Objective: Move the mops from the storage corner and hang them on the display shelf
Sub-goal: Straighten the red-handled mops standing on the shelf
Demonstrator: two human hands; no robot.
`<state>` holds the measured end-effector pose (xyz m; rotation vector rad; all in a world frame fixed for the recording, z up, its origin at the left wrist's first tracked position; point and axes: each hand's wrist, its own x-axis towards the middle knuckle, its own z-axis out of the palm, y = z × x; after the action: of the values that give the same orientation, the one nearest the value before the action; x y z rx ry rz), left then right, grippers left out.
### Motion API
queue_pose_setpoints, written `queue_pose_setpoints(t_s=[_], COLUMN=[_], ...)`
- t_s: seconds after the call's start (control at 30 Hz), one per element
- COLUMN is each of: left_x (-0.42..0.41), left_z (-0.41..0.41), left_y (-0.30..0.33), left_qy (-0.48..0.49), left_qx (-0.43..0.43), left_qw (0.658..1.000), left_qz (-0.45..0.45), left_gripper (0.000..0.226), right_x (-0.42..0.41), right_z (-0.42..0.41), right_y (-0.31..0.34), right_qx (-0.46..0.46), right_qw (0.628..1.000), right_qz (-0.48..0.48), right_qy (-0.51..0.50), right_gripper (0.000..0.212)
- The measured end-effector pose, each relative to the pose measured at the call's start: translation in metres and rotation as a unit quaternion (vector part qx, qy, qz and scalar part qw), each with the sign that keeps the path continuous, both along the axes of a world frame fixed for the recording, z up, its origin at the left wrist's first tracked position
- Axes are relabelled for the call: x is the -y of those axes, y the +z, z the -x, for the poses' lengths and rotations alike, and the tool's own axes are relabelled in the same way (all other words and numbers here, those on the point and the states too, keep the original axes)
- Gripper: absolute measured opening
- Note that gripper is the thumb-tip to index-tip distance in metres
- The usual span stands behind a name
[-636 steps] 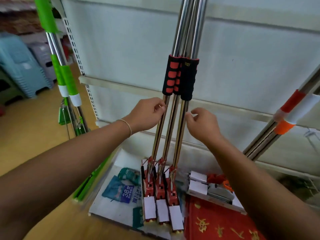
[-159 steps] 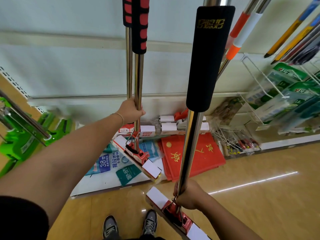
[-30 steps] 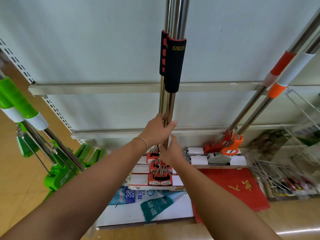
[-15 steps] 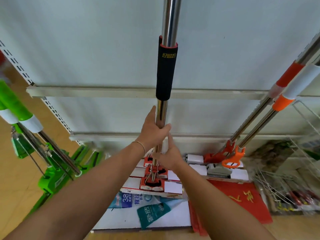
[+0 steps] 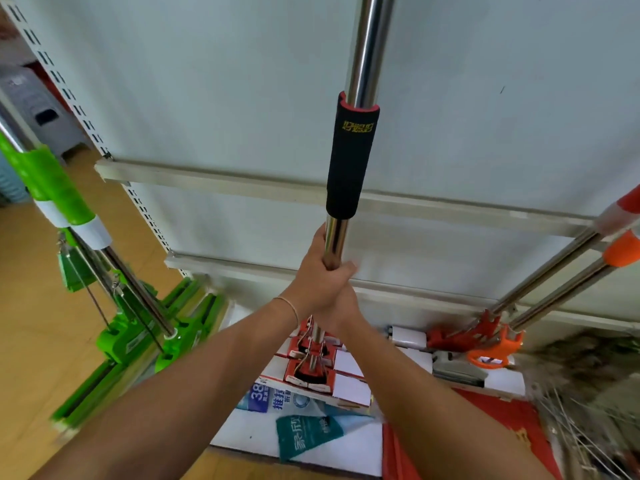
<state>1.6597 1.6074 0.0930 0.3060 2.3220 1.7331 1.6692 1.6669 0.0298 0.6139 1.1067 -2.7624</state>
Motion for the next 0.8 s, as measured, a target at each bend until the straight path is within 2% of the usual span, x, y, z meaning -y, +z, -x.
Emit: queue_pose_setpoints(t_s=[0.1,0.17,0.27,0.33,0.4,0.47,0.5,0.53,0.57,0.6,0.63,0.67,0.7,0.73,0.8], left_x=[-0.004,-0.008,-0.014,-0.017,-0.020,-0.023,-0.023,-0.024,-0.025,-0.025,-0.025,-0.024,-0.024,-0.023,-0.020], left_z=[0.005,0.008,0.010,0.013,0.016,0.021,0.023,0.025,0.026,0.027,0.026,0.026,0.026,0.027,0.026], left_y=[-0.001,-0.002,-0.008,-0.012,-0.014,-0.017,-0.017,-0.018,-0.018,-0.018,-0.018,-0.018,-0.019,-0.019,-0.017], left_qy=[0.043,0.050,0.071,0.084,0.063,0.038,0.025,0.013,0.002,-0.005,-0.011,-0.015,-0.020,-0.023,-0.031], left_qx=[-0.031,-0.026,-0.011,0.000,0.009,0.006,0.000,-0.007,-0.015,-0.022,-0.030,-0.040,-0.049,-0.056,-0.069], left_qw=[0.999,0.998,0.997,0.996,0.998,0.999,0.999,0.999,0.999,0.999,0.998,0.997,0.996,0.995,0.994], left_qz=[0.008,0.005,0.008,0.006,0.016,0.026,0.030,0.034,0.039,0.045,0.051,0.057,0.065,0.073,0.084], left_gripper=[0.050,0.054,0.064,0.060,0.055,0.054,0.055,0.055,0.057,0.059,0.061,0.062,0.062,0.061,0.057], right_x=[0.001,0.000,-0.002,0.000,-0.002,-0.006,-0.006,-0.008,-0.009,-0.010,-0.010,-0.010,-0.011,-0.011,-0.015], right_z=[0.007,0.010,0.010,0.012,0.012,0.010,0.010,0.010,0.009,0.008,0.006,0.007,0.007,0.007,0.005], right_y=[-0.001,-0.001,-0.006,-0.003,-0.008,-0.013,-0.012,-0.017,-0.017,-0.015,-0.011,-0.010,-0.007,-0.009,-0.007], right_qx=[0.013,0.034,0.052,0.073,0.101,0.091,0.081,0.081,0.079,0.066,0.054,0.071,0.073,0.066,0.038], right_qw=[0.999,0.997,0.995,0.993,0.991,0.990,0.993,0.990,0.989,0.993,0.990,0.988,0.990,0.986,0.969], right_qz=[0.035,0.006,0.023,0.042,-0.023,-0.018,-0.057,-0.114,-0.114,-0.055,-0.040,-0.001,-0.037,-0.127,-0.235], right_qy=[-0.040,-0.066,-0.087,-0.086,-0.087,-0.102,-0.069,-0.035,-0.051,-0.079,-0.122,-0.136,-0.118,-0.090,-0.066], right_gripper=[0.041,0.047,0.045,0.040,0.034,0.018,0.017,0.026,0.027,0.017,0.017,0.025,0.029,0.028,0.025])
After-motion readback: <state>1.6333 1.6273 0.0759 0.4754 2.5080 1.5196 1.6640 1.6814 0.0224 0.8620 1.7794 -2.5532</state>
